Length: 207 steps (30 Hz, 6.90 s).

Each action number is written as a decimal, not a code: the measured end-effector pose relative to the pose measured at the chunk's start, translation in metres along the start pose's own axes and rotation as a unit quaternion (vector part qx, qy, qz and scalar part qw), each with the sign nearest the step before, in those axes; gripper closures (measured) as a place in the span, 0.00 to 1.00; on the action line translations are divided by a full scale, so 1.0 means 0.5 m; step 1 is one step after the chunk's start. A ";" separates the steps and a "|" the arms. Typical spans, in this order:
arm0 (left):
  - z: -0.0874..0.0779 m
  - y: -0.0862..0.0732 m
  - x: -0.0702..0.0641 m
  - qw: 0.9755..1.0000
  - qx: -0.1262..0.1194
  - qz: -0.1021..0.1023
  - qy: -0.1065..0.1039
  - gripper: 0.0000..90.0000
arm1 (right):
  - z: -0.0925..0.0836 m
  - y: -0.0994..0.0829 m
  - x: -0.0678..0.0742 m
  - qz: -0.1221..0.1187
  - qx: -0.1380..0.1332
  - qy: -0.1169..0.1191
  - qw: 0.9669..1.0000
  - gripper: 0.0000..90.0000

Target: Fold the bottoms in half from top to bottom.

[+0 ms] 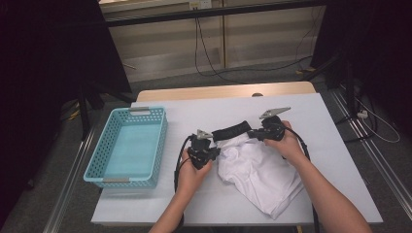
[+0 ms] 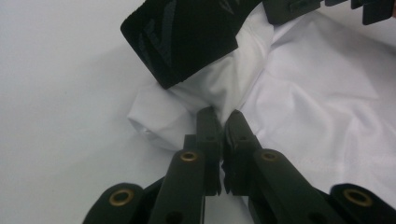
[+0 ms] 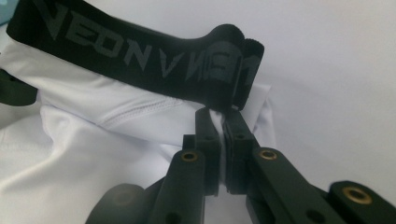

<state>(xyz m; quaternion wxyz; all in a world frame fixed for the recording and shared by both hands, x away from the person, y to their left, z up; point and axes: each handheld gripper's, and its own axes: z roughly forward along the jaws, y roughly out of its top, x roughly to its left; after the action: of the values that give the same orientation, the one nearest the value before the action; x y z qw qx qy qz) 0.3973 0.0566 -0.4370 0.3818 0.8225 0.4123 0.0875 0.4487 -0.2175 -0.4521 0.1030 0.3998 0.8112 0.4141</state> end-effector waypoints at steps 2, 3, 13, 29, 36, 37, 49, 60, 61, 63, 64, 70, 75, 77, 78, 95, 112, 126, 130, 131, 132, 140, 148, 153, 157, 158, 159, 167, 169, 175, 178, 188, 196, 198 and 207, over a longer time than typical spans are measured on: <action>0.003 -0.006 0.001 1.000 0.005 0.000 0.000 0.96 | 0.004 -0.007 -0.001 0.007 0.011 0.003 1.000 0.95; 0.003 -0.006 0.001 1.000 0.005 0.000 0.000 0.96 | 0.004 -0.007 -0.001 0.007 0.011 0.003 1.000 0.95; 0.006 -0.007 0.002 1.000 0.014 0.001 -0.005 0.96 | 0.001 0.002 0.003 0.025 0.010 -0.014 1.000 0.59; 0.008 -0.005 0.004 1.000 0.020 0.006 -0.007 0.96 | 0.044 0.058 -0.006 0.057 -0.001 0.002 0.998 0.53; 0.009 -0.006 0.004 1.000 0.018 0.003 -0.005 0.95 | 0.059 0.054 -0.008 0.062 0.003 0.036 0.997 0.89; 0.008 -0.006 0.006 1.000 0.020 0.004 -0.007 0.95 | 0.059 0.054 -0.008 0.062 0.003 0.036 0.997 0.89; -0.007 0.018 0.025 0.999 0.004 -0.040 -0.013 0.52 | 0.043 0.048 -0.005 0.040 0.009 0.035 0.999 0.91; -0.005 0.054 0.033 0.998 -0.004 -0.054 -0.014 0.41 | 0.039 0.048 0.003 0.027 0.007 0.027 0.999 0.91; -0.003 0.057 0.035 0.998 -0.006 -0.060 -0.016 0.46 | 0.039 0.049 0.004 0.026 0.006 0.026 0.999 0.91; -0.002 0.061 0.036 0.998 -0.011 -0.061 -0.015 0.57 | 0.037 0.049 0.004 0.022 0.006 0.023 0.999 0.91; -0.002 0.063 0.036 0.998 -0.015 -0.063 -0.018 0.69 | 0.034 0.048 0.003 0.023 0.005 0.023 0.999 0.91; 0.002 0.063 0.025 0.998 -0.019 -0.048 -0.021 0.88 | 0.011 0.044 0.001 0.023 -0.013 0.024 0.999 0.91; -0.014 0.060 0.007 0.998 -0.029 -0.033 -0.035 0.89 | -0.011 0.030 0.003 0.016 -0.023 0.030 0.999 0.90; -0.016 0.057 -0.004 0.998 -0.035 -0.026 -0.039 0.89 | -0.029 0.017 0.001 0.021 -0.034 0.035 0.999 0.90; -0.016 0.055 -0.010 0.998 -0.034 -0.021 -0.041 0.89 | -0.029 0.017 0.001 0.021 -0.034 0.035 0.999 0.90; -0.006 0.019 -0.049 0.998 -0.020 0.010 -0.060 0.87 | -0.078 -0.037 0.008 0.012 -0.024 0.024 0.999 0.88; 0.000 0.013 -0.061 0.998 -0.007 0.030 -0.063 0.88 | -0.106 -0.065 0.000 0.012 -0.007 0.020 1.000 0.84; -0.002 0.011 -0.060 0.998 -0.007 0.028 -0.063 0.88 | -0.132 -0.078 -0.023 0.032 -0.007 0.008 0.999 0.83; -0.001 0.011 -0.059 0.998 -0.006 0.028 -0.064 0.88 | -0.136 -0.073 -0.030 0.031 -0.003 0.009 0.999 0.88; -0.001 0.011 -0.058 0.998 -0.007 0.027 -0.064 0.88 | -0.138 -0.071 -0.034 0.030 -0.002 0.006 1.000 0.90; -0.001 0.012 -0.058 0.997 -0.006 0.028 -0.065 0.88 | -0.140 -0.068 -0.037 0.032 0.000 0.007 0.999 0.94; -0.001 0.013 -0.059 0.997 -0.002 0.034 -0.063 0.89 | -0.125 -0.036 -0.057 0.049 -0.007 -0.011 0.999 1.00; -0.001 0.011 -0.060 0.997 -0.004 0.035 -0.063 0.88 | -0.069 0.019 -0.046 0.044 -0.004 -0.018 0.999 1.00; 0.000 0.012 -0.058 0.997 -0.007 0.031 -0.066 0.89 | -0.040 0.037 -0.039 0.044 0.002 -0.019 0.999 1.00; 0.000 0.012 -0.058 0.997 -0.007 0.031 -0.066 0.89 | -0.019 0.043 -0.026 0.040 0.010 -0.005 0.999 1.00; 0.000 0.012 -0.058 0.997 -0.005 0.034 -0.066 0.89 | -0.019 0.043 -0.026 0.040 0.010 -0.005 0.999 1.00; -0.001 0.012 -0.058 0.997 -0.004 0.033 -0.066 0.89 | -0.017 0.044 -0.023 0.038 0.011 -0.002 0.999 1.00; -0.001 0.011 -0.056 0.997 -0.006 0.030 -0.067 0.86 | -0.020 0.039 -0.003 0.025 0.017 0.024 0.999 1.00; -0.001 0.012 -0.056 0.997 -0.005 0.029 -0.068 0.85 | -0.025 0.037 0.001 0.022 0.014 0.031 0.999 1.00; -0.008 0.012 -0.049 0.997 -0.005 0.026 -0.068 0.77 | -0.039 0.019 0.014 0.003 0.017 0.042 0.999 1.00; -0.014 0.014 -0.043 0.997 -0.006 0.021 -0.072 0.76 | -0.046 0.006 0.011 0.005 0.021 0.040 0.999 1.00; -0.002 0.014 -0.049 0.996 0.005 0.030 -0.078 0.86 | -0.062 0.028 -0.001 0.028 -0.005 0.005 1.000 0.99; 0.000 0.014 -0.054 0.996 0.009 0.038 -0.080 0.89 | -0.005 0.065 0.006 0.030 0.012 -0.014 0.999 1.00; 0.000 0.013 -0.053 0.996 0.009 0.041 -0.081 0.89 | 0.022 0.078 0.013 0.034 0.015 -0.012 0.999 1.00; -0.003 0.011 -0.047 0.996 0.006 0.041 -0.081 0.89 | 0.063 0.092 0.039 0.033 0.035 0.019 0.999 1.00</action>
<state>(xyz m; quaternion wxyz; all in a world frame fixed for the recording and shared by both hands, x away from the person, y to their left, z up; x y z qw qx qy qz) 0.3846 0.0377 -0.4283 0.4054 0.8452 0.3467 0.0332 0.4774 -0.1689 -0.4345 0.0596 0.4222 0.8133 0.3960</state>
